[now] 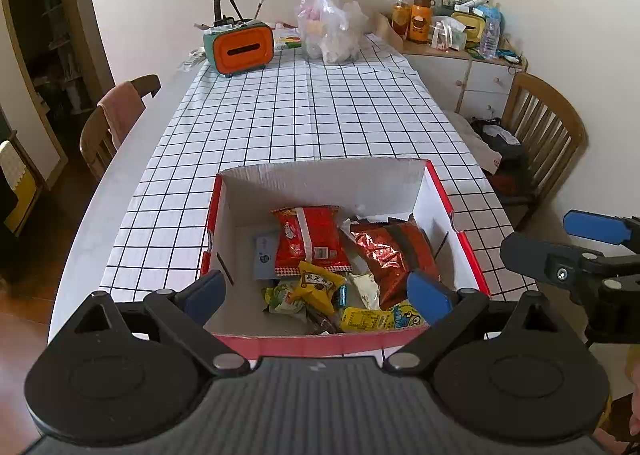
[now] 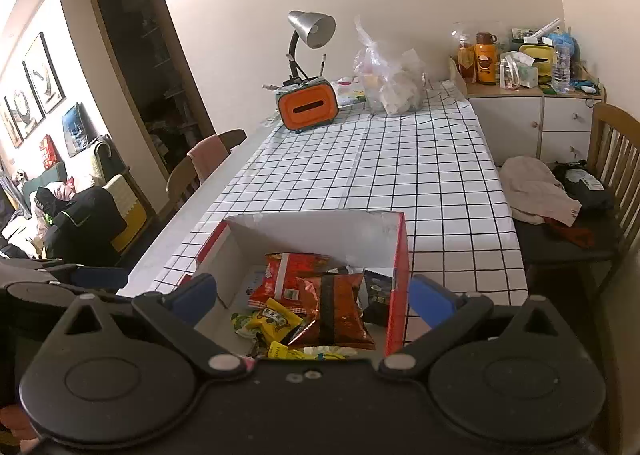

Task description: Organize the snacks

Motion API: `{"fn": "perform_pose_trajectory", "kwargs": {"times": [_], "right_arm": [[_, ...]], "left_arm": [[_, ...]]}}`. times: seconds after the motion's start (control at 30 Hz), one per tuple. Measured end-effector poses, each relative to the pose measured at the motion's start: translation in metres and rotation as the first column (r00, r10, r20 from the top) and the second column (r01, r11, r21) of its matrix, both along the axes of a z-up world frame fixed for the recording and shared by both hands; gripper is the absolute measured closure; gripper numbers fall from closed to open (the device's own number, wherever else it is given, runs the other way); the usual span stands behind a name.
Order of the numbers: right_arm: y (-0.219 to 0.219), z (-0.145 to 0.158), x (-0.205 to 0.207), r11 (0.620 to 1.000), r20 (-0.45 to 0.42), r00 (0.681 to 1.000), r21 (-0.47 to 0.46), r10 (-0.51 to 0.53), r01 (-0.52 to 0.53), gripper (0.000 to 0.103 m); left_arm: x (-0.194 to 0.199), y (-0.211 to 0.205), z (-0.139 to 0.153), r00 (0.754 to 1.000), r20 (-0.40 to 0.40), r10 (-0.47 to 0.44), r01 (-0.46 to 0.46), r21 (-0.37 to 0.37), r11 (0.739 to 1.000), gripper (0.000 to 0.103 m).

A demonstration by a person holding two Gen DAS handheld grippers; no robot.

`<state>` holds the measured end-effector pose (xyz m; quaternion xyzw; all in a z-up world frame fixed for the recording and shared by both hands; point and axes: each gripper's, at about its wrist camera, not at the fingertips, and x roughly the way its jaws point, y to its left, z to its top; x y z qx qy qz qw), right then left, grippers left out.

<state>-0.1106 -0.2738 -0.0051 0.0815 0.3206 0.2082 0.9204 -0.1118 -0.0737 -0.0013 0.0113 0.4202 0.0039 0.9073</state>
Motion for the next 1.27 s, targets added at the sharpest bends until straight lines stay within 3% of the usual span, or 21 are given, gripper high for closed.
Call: {"fn": "perform_pose_trajectory", "kwargs": {"times": [0.93,1.27], "right_arm": [[-0.023,-0.002,-0.018,0.999,0.017,1.0,0.032,-0.016,0.016,0.0],[-0.029,-0.002,-0.02,0.999,0.024,1.0,0.041,-0.018,0.017,0.0]], "left_arm": [[-0.014,-0.022,-0.002,0.999,-0.051,-0.006,0.005,-0.012,1.0,0.005],[-0.019,-0.027,0.003,1.0,-0.032,0.002,-0.002,0.002,1.0,0.005]]}}
